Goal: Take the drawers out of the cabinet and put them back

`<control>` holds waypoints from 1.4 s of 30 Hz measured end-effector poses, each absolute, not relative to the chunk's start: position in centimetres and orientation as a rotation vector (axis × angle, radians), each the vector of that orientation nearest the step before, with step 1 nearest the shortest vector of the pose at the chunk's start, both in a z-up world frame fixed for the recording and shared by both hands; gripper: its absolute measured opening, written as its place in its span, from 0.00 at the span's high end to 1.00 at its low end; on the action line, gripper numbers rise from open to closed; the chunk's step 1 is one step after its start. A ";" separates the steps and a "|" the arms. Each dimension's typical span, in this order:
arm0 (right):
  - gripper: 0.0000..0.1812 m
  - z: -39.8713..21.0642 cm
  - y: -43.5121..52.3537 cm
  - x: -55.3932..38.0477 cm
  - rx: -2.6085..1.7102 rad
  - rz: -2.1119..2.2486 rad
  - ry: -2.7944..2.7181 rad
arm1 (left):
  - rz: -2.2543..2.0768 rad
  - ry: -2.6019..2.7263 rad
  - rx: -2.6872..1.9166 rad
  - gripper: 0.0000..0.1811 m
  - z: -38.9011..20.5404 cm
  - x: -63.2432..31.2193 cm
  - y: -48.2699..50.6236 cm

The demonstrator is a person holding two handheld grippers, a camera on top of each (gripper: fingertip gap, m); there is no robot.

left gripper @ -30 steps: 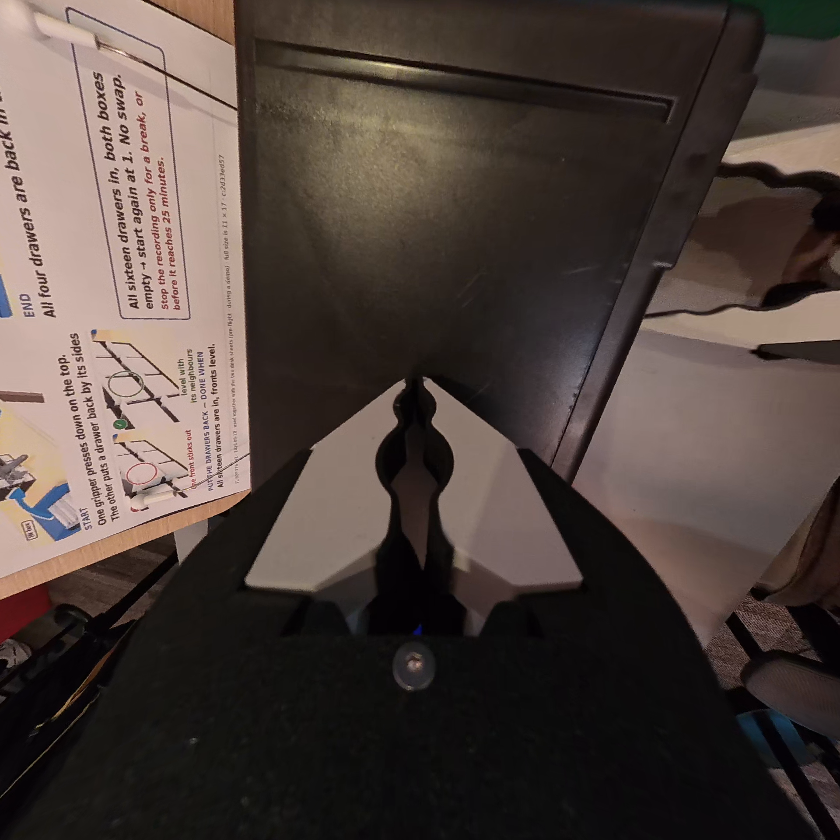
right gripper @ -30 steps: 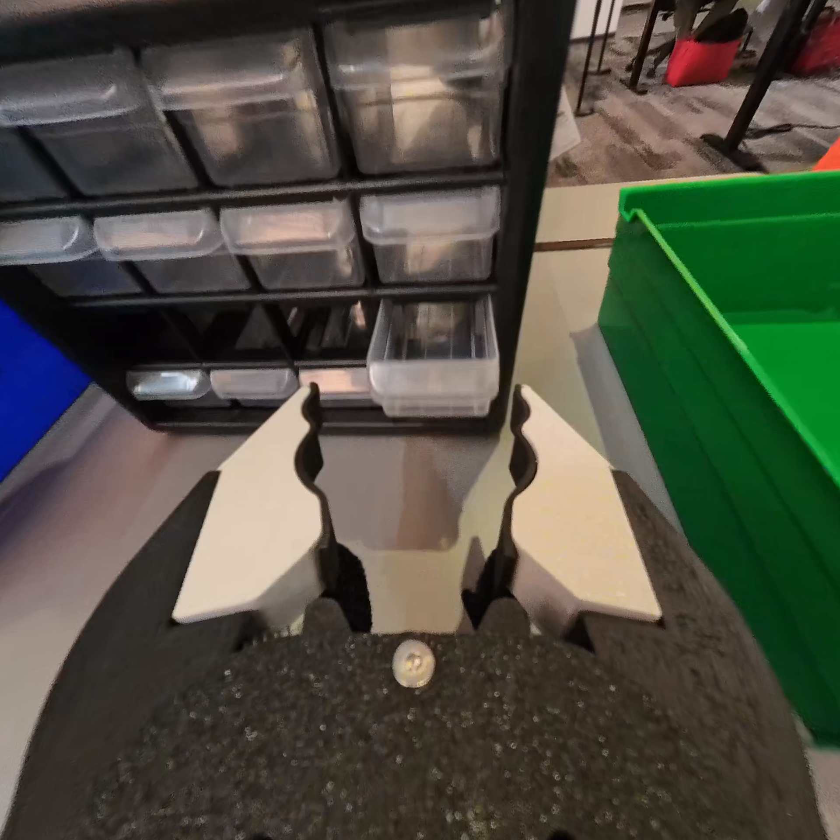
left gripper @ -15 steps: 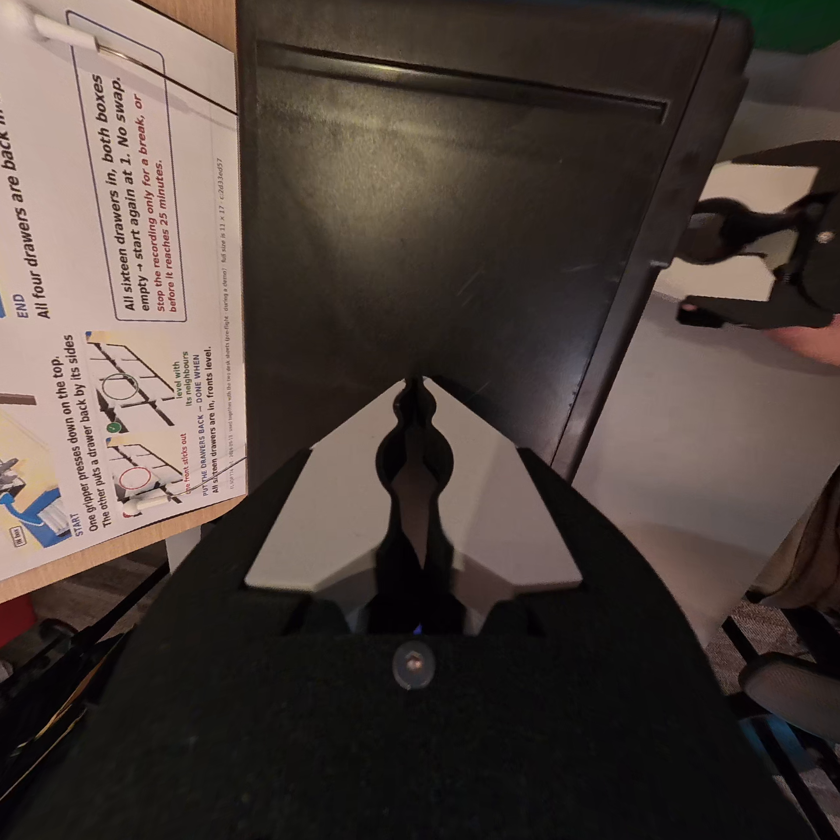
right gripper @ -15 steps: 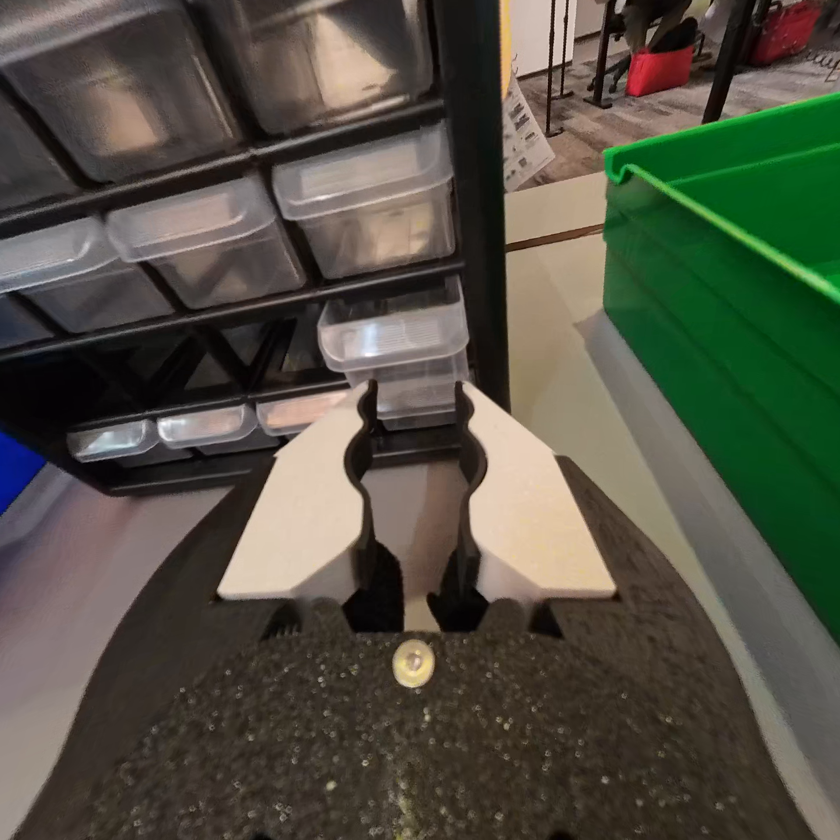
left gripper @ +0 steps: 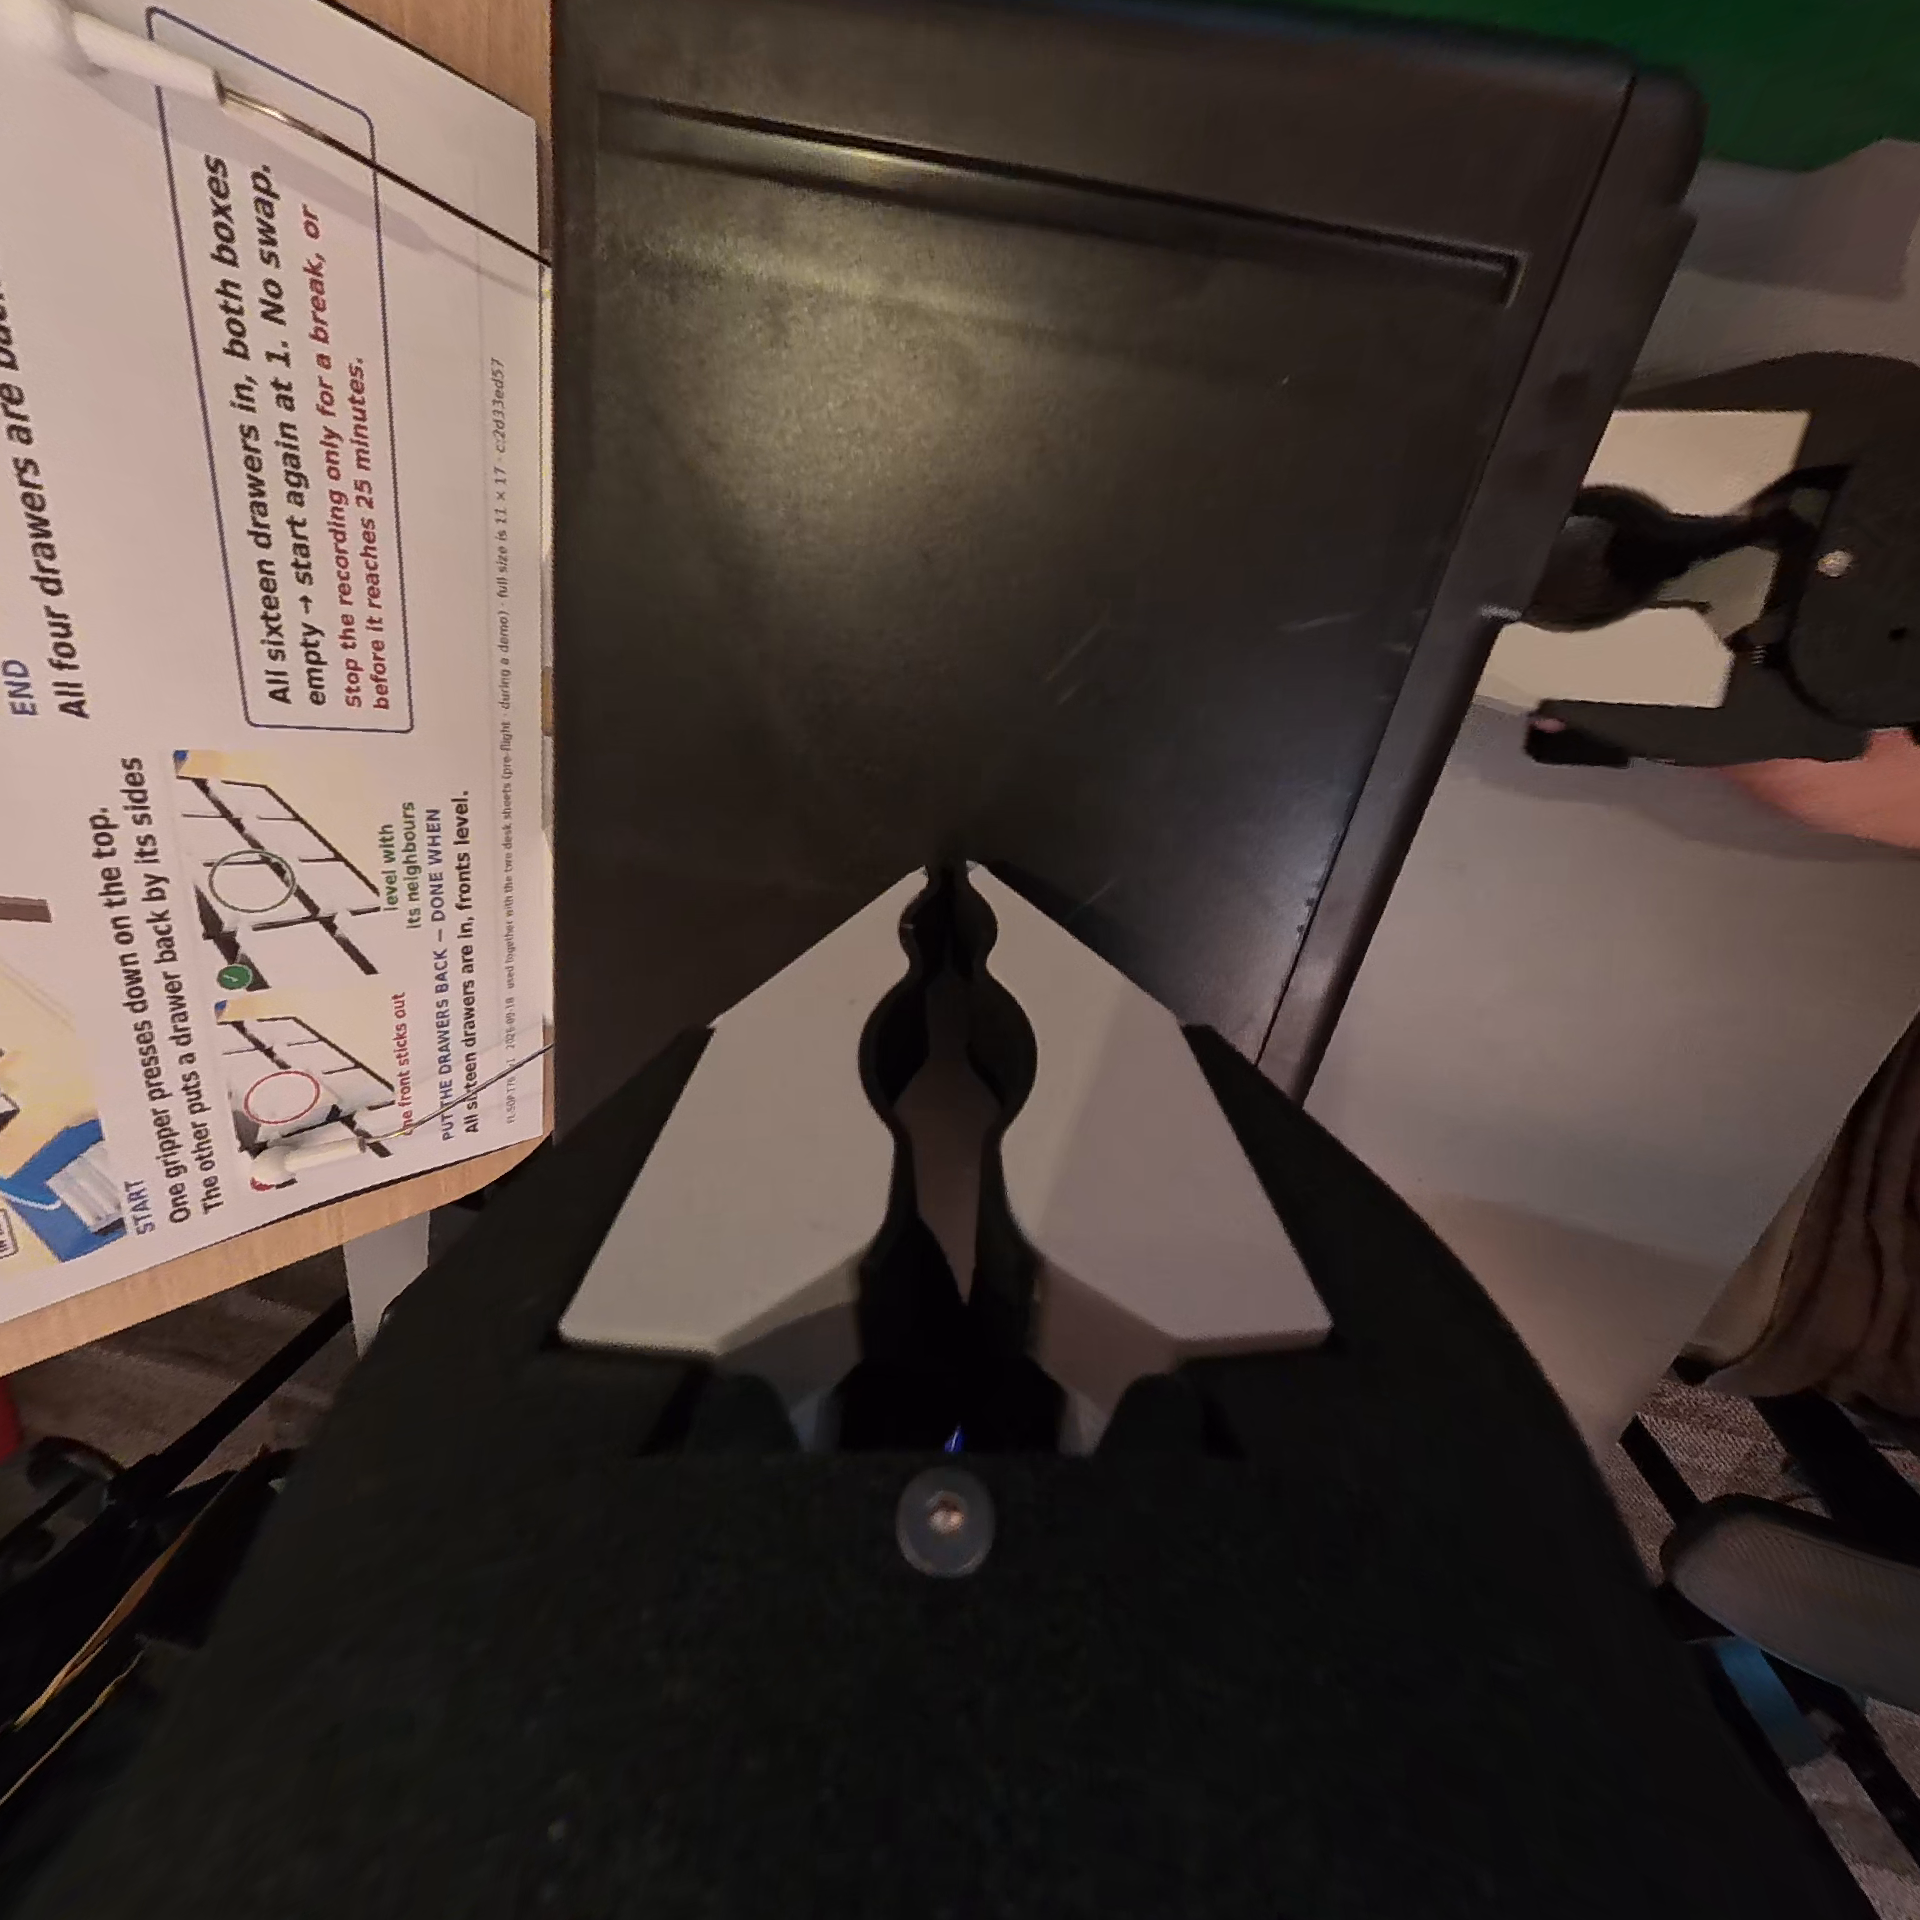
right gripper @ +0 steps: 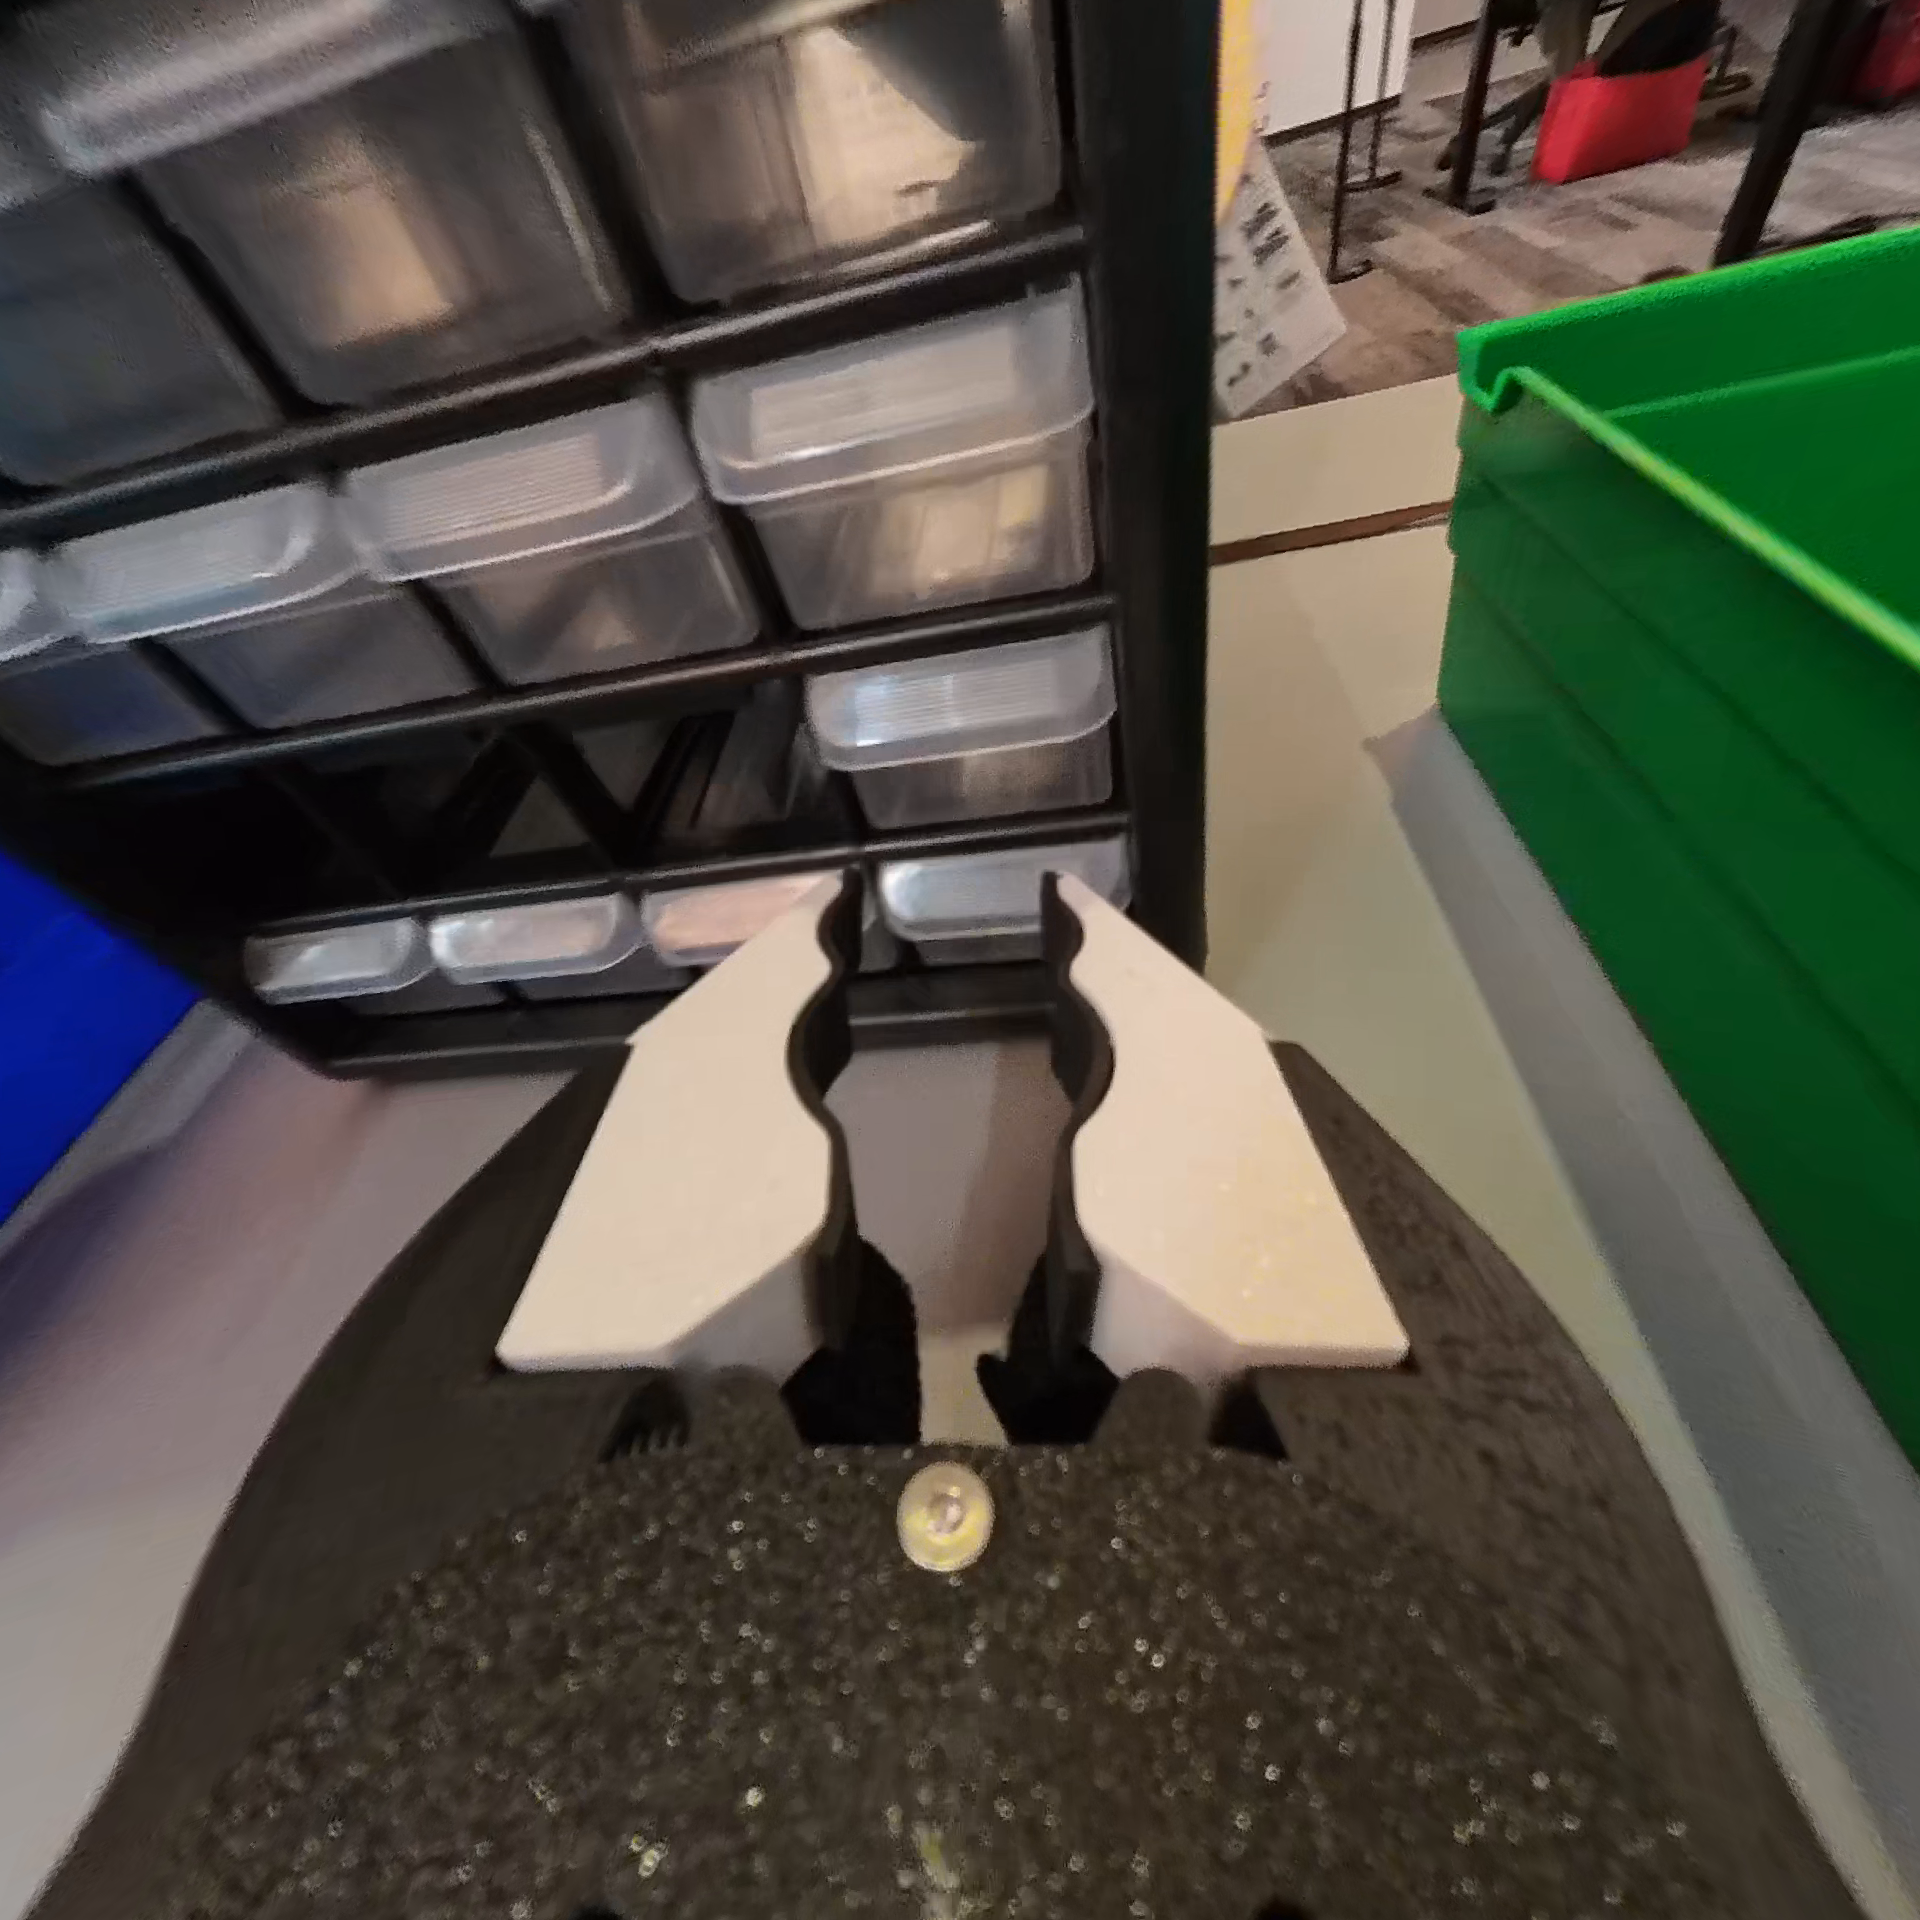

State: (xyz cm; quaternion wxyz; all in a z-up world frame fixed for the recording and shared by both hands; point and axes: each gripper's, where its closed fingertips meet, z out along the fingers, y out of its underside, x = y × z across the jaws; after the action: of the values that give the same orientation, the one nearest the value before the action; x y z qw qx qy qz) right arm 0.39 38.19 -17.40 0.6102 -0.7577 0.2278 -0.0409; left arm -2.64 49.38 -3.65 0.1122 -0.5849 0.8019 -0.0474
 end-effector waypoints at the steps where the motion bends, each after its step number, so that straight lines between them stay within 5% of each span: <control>1: 0.81 -17.1 37.5 -0.5 -1.739 -0.056 0.519 | -0.141 2.351 -1.717 1.00 -3.7 -2.6 49.4; 12: 0.80 -14.0 30.8 -12.5 -1.701 0.071 0.197 | -0.290 2.186 -1.647 1.00 -3.2 -2.9 49.4; 18: 0.80 -12.0 30.2 -12.3 -1.669 0.020 0.114 | -0.570 1.913 -1.582 0.93 0.8 -12.6 49.9; 22: 0.80 -12.8 30.5 -11.7 -1.690 0.039 0.103 | -0.357 2.108 -1.620 0.84 -5.5 -23.0 51.2; 31: 0.80 -13.9 31.0 -12.0 -1.710 0.129 0.121 | 0.099 2.333 -1.922 0.86 -19.8 -35.9 53.7; 37: 0.80 -14.2 30.7 -12.3 -1.726 0.128 0.109 | 0.219 2.412 -1.902 0.97 -23.1 -36.9 54.3; 42: 0.80 -14.3 29.6 -11.6 -1.735 0.105 0.113 | 0.216 2.464 -1.833 0.98 -20.0 -37.5 53.4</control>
State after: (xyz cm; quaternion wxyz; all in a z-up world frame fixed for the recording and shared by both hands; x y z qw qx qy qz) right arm -11.62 29.62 -14.34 0.6440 -0.7620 0.0495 0.0460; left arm -37.52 53.37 -19.99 0.0312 -0.5951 0.8000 0.0701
